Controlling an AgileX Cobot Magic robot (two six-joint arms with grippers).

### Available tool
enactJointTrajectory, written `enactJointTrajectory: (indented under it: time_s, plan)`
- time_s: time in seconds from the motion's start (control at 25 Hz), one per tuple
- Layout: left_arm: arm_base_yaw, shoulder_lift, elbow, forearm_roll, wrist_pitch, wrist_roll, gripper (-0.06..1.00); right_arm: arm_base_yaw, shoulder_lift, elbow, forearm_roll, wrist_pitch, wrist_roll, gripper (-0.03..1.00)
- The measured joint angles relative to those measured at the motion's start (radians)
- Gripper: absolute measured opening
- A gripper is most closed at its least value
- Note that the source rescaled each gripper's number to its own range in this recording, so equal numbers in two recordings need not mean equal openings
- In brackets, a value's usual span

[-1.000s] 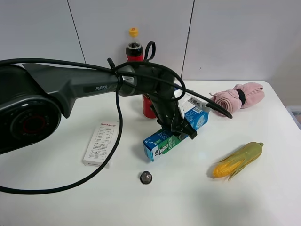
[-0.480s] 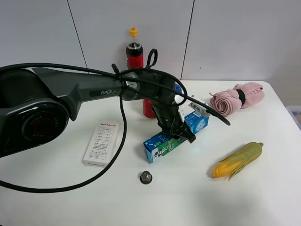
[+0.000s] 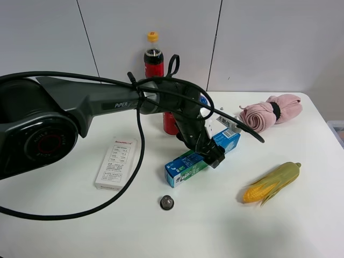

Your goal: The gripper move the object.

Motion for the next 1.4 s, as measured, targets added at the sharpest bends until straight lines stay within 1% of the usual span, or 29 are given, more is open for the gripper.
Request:
enactJointTrajectory:
  time_s: [0.12, 0.2, 0.28, 0.36, 0.44, 0.52, 0.6, 0.64, 0.72, 0.88, 1.08, 1.32, 1.36, 1.4]
  plan:
    - [0.0, -0.004, 0.0, -0.005, 0.004, 0.0, 0.75, 0.0, 0.0, 0.0, 0.0, 0.0, 0.0, 1.0]
    - [0.0, -0.023, 0.0, -0.005, 0.026, 0.0, 0.75, 0.0, 0.0, 0.0, 0.0, 0.0, 0.0, 1.0]
    - [0.0, -0.075, 0.0, -0.003, 0.048, 0.001, 0.75, 0.0, 0.0, 0.0, 0.0, 0.0, 0.0, 1.0]
    - [0.0, -0.144, 0.0, 0.018, 0.056, -0.003, 0.75, 0.0, 0.0, 0.0, 0.0, 0.0, 0.0, 1.0]
    - [0.0, -0.216, 0.0, 0.063, 0.057, -0.02, 0.75, 0.0, 0.0, 0.0, 0.0, 0.0, 0.0, 1.0]
    - [0.013, -0.287, 0.0, 0.149, 0.059, -0.047, 0.75, 0.0, 0.0, 0.0, 0.0, 0.0, 0.0, 1.0]
    - [0.043, -0.342, -0.001, 0.234, 0.059, -0.079, 0.75, 0.0, 0.0, 0.0, 0.0, 0.0, 0.0, 1.0]
    - [0.071, -0.368, -0.001, 0.268, 0.059, -0.089, 0.75, 0.0, 0.0, 0.0, 0.0, 0.0, 0.0, 1.0]
    - [0.133, -0.416, -0.001, 0.31, 0.059, -0.103, 0.75, 0.0, 0.0, 0.0, 0.0, 0.0, 0.0, 1.0]
    - [0.281, -0.498, -0.001, 0.345, 0.051, -0.108, 0.75, 0.0, 0.0, 0.0, 0.0, 0.0, 0.0, 1.0]
    - [0.469, -0.588, -0.001, 0.416, 0.043, -0.109, 0.75, 0.0, 0.0, 0.0, 0.0, 0.0, 0.0, 1.0]
    - [0.674, -0.666, -0.001, 0.425, 0.043, -0.111, 0.75, 0.0, 0.0, 0.0, 0.0, 0.0, 0.0, 1.0]
    - [0.746, -0.685, -0.001, 0.428, 0.043, -0.112, 0.75, 0.0, 0.0, 0.0, 0.0, 0.0, 0.0, 1.0]
    - [0.776, -0.691, -0.001, 0.43, 0.044, -0.112, 0.75, 0.0, 0.0, 0.0, 0.0, 0.0, 0.0, 1.0]
